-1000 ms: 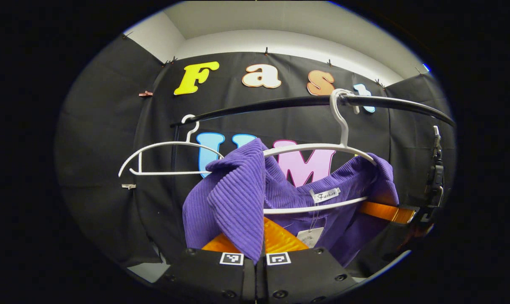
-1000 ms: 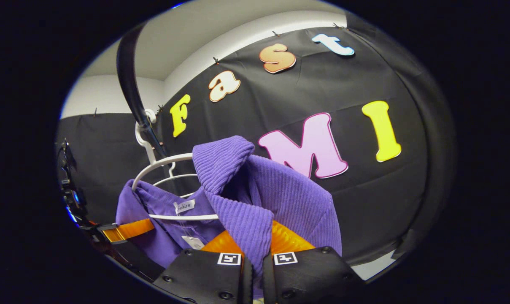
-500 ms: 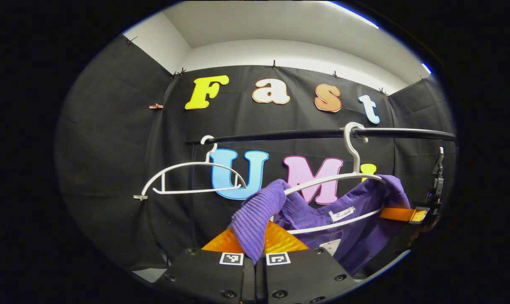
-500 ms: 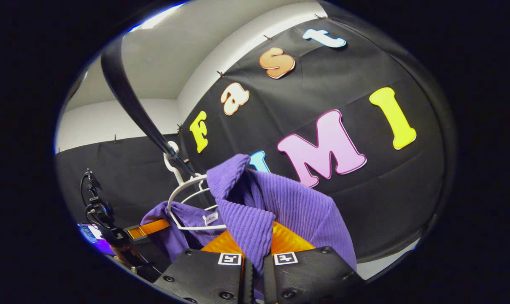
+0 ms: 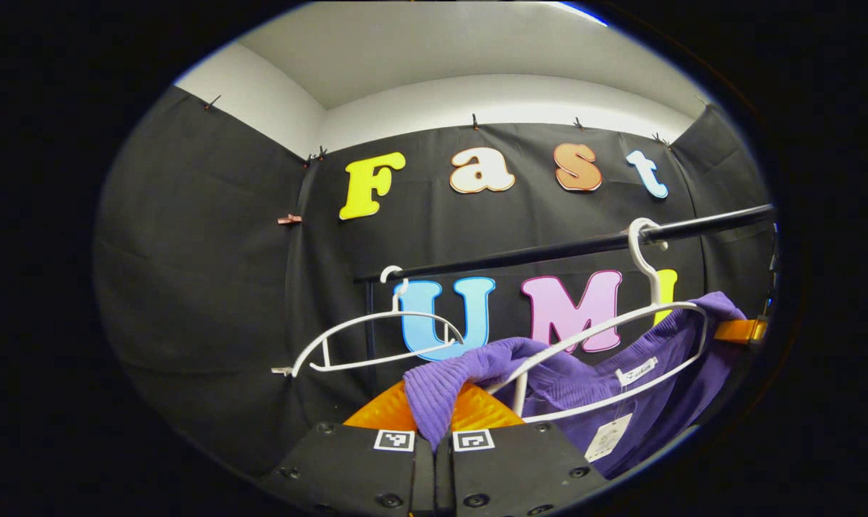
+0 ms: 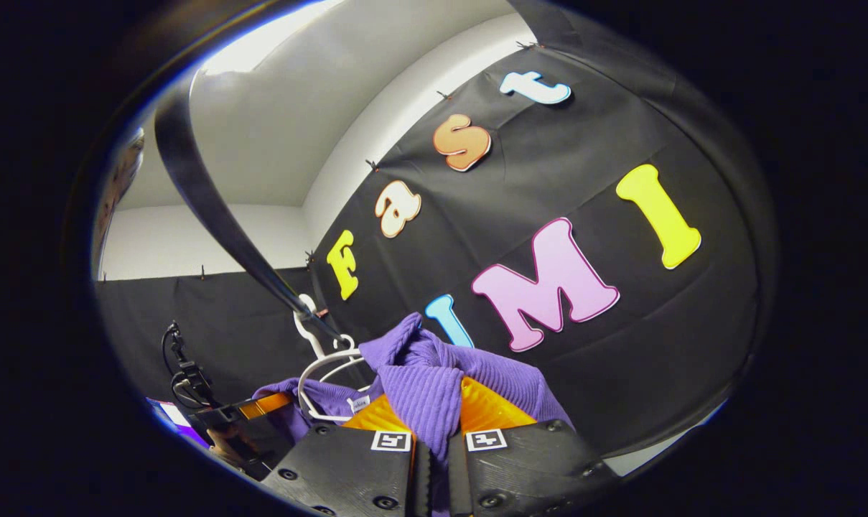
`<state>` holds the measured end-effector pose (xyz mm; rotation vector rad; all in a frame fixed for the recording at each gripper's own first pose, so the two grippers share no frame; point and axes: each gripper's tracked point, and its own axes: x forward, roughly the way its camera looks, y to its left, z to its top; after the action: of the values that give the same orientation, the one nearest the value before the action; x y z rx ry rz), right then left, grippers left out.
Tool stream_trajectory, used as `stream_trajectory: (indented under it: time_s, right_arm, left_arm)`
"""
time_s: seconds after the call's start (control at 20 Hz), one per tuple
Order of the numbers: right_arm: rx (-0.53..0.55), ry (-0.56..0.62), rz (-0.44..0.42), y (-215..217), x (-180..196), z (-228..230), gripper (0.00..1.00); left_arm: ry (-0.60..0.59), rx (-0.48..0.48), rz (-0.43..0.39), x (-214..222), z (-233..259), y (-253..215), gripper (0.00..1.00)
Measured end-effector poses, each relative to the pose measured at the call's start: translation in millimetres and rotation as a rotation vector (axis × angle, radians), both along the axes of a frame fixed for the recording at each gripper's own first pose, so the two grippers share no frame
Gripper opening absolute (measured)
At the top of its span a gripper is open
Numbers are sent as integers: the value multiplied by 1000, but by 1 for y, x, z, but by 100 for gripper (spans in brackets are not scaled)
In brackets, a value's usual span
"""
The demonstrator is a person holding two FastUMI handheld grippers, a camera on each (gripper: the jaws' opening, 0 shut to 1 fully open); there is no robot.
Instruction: Grasp the clothes on the hanger with both hands and then place them into the laundry hamper below.
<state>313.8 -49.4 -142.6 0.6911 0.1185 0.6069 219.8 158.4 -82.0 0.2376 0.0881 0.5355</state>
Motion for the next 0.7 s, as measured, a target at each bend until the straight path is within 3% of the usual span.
stream_trajectory:
  time_s: [0.25,0.3,0.35,0.5,0.55,0.7]
  right_arm:
    - [92,-33,-45,5,20,16,13]
    - [87,-18,-46,7,22,11,18]
    - [79,-13,-51,7,24,8,13]
    - [69,-10,-59,8,30,6,13]
    - [66,-11,-67,7,32,5,18]
    - [57,-2,-109,-5,38,1,8]
  left_arm:
    - [58,49,43,7,-21,40,5]
    - [79,45,43,6,-33,44,5]
    - [99,39,36,8,-47,47,5]
    - [169,-41,28,10,-102,52,5]
    - [180,-74,19,10,-118,49,5]
    - [219,-150,-24,6,-155,24,6]
